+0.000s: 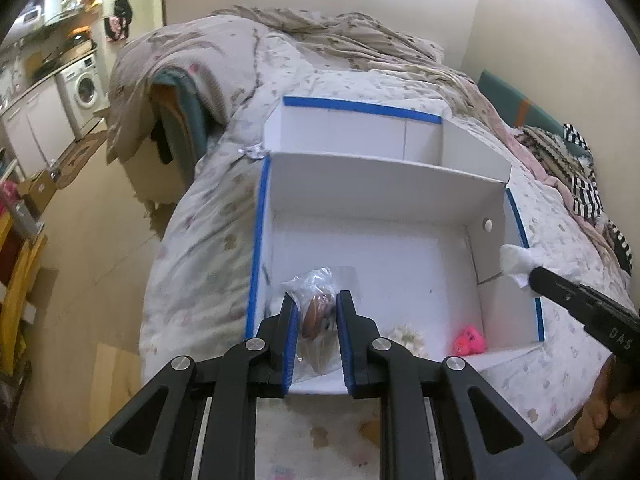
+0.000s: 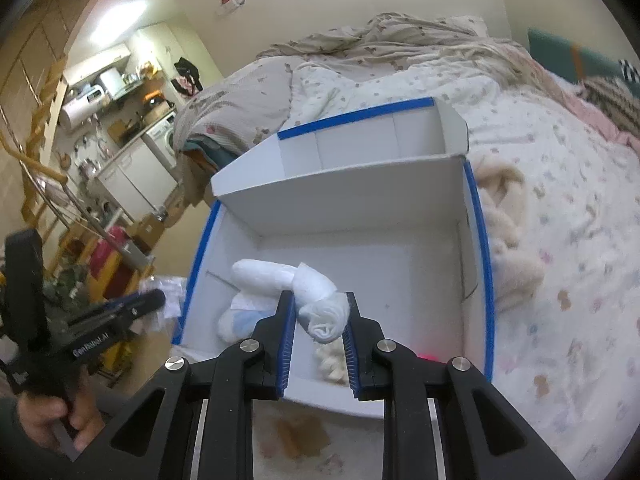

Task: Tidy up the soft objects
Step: 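Carry the plastic bag and the white cloth over into the box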

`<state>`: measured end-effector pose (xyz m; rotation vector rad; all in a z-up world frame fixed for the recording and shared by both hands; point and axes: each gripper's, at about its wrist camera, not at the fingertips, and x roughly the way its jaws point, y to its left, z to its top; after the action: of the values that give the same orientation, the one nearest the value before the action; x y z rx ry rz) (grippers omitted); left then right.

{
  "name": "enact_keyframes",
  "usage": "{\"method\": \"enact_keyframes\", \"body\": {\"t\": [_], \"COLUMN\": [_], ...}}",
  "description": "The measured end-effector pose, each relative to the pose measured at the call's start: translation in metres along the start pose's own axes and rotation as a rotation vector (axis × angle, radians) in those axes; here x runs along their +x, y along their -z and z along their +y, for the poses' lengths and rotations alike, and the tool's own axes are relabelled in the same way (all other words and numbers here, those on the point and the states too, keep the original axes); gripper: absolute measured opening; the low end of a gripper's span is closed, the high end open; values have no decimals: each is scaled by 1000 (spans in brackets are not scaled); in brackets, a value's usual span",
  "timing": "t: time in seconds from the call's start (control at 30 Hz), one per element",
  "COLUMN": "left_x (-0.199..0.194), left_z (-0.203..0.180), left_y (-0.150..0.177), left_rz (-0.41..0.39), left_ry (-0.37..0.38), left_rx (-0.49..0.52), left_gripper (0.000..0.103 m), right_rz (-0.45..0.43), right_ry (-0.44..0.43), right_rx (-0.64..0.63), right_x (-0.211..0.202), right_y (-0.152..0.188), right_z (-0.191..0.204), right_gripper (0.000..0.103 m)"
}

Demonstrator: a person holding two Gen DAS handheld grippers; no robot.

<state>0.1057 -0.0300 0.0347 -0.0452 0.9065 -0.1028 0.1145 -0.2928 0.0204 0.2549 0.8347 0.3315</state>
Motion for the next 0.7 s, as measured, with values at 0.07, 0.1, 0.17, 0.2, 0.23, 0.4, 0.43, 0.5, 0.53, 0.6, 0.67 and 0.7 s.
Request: {"method": "enact_keyframes", "body": {"t": [0.07,0.1,0.17,0.2,0.23,0.4,0.43,0.5,0.53,0.6,0.67,0.7], "left_x": [6,9,17,22,28,55,62,72,75,79,83,85], "left_z": [-6,-9,-13,-14,-16,-21,-21,-21,-20,-20,-23,-24], "left_y": [-11,-15,-21,-23,-24,-19,-16,-13,-12,-11,-11,-11], "left_rz": [-5,-10,-13,-12,-9,-5,0,21,20,14,16,21], "left_ry": [0,-5,-14,-18,-24,-50,-53,-54,-55,-61,-66,-68], "left_rx": [22,33,53,59,65,93,96,80,59,46,63,70], "left_gripper": [17,17,17,17,17,17,17,17,17,17,17,17], "right_rz": [5,10,33,45,59,136,150,171,181,201,215,220], "right_ry": [15,20,36,42,42,68,76,90,100,108,117,118], "right_rx": [-16,-11,17,34,60,125,123,111,99,85,75,73], "right_x": [6,10,18,22,26,49,54,61,65,72,77,79], "right_y": [-5,-6,-5,-4,-3,5,8,11,13,16,19,20], "right_z": [-3,-5,-12,-15,-21,-34,-34,-33,-32,-30,-29,-30], "right_gripper": [24,24,24,24,24,24,24,24,24,24,24,24]}}
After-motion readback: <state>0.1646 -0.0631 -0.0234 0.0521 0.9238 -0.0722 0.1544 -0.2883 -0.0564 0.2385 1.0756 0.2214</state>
